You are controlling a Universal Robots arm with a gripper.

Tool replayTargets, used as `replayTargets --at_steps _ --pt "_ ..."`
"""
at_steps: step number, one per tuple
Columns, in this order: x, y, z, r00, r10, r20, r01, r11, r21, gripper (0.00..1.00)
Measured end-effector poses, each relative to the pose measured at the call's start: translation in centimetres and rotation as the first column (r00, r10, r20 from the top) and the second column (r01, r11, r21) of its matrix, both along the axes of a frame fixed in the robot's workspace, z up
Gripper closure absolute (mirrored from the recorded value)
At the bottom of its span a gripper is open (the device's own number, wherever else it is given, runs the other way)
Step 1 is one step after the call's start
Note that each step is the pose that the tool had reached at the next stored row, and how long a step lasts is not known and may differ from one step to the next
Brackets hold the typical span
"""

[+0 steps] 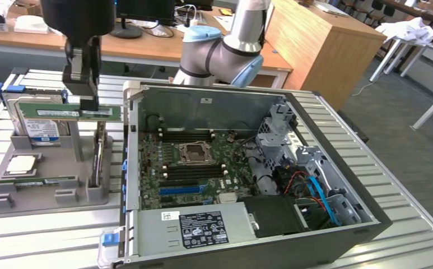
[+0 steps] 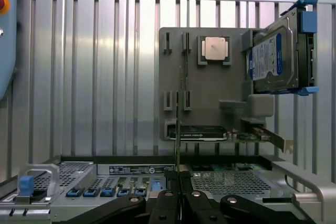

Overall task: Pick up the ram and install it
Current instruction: 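Pick up the ram and move it above insertion slot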

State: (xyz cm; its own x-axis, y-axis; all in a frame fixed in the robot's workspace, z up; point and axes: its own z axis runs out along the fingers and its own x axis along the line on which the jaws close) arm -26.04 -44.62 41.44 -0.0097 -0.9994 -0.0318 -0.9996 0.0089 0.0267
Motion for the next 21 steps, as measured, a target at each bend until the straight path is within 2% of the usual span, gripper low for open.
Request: replayTargets --at_steps 21 --pt "5.8 0.00 0.00 1.0000 0.000 0.0000 0.000 1.0000 0.0000 0.88"
